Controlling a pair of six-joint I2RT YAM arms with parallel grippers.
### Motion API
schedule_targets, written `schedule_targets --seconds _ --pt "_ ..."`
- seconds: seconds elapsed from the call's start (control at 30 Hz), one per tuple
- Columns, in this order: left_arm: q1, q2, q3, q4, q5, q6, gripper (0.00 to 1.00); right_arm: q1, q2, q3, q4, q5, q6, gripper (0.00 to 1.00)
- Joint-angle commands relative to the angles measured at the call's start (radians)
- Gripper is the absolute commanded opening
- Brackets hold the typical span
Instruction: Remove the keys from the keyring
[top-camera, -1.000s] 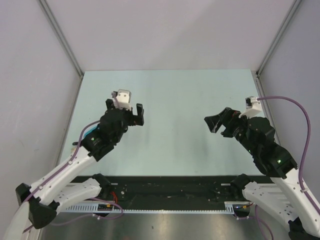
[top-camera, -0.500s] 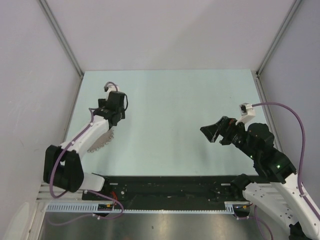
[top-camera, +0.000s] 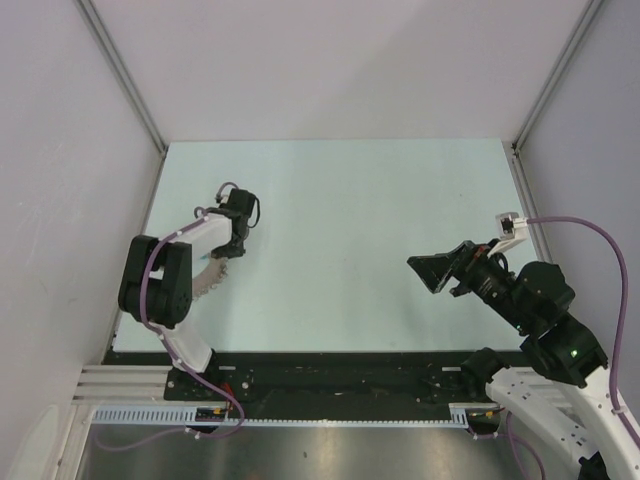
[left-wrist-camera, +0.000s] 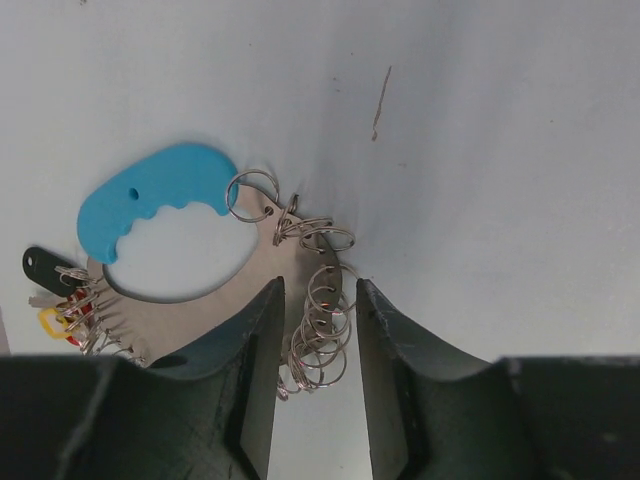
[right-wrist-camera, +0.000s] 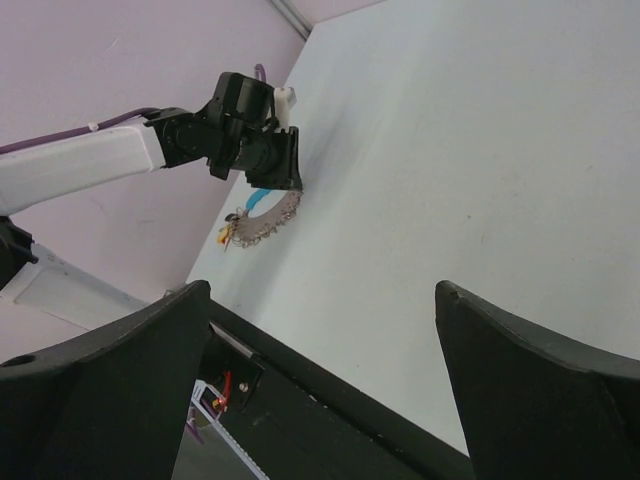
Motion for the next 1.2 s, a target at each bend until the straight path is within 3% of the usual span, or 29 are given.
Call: schedule_targets --seconds 0.0,0.57,0.67,0.77,0.8,1.0,1.17 --pt "0.018 0.021 0.05 -0.026 0.023 -0.027 0.38 0.004 -0.022 0.004 0.015 -0.001 0.002 0.97" --pt "0.053 0.087 0.072 -0.056 0.032 -0.001 0.39 0.004 -0.05 0.005 0.009 0.004 0.008 0.96" --pt "0.058 0.09 0.073 -0.054 0.055 0.005 0.33 0.004 -0.059 0.004 0.002 0.013 0.01 0.96" --pt "0.06 0.082 0.075 -0.059 0.087 0.009 0.04 0.004 -0.058 0.004 -0.003 0.022 0.005 0.96" --pt "0.057 0.079 0.075 -0.059 0.098 0.011 0.01 0.004 -0.059 0.005 -0.002 0.025 0.005 0.96" --pt "0.023 -0.004 0.072 -0.074 0.212 0.005 0.0 0.004 -0.042 0.005 -0.005 0.035 -0.019 0.96" --pt "-0.06 -0.106 0.026 -0.007 0.49 -0.044 0.0 0.004 -0.025 -0.001 0.008 0.042 -0.055 0.97"
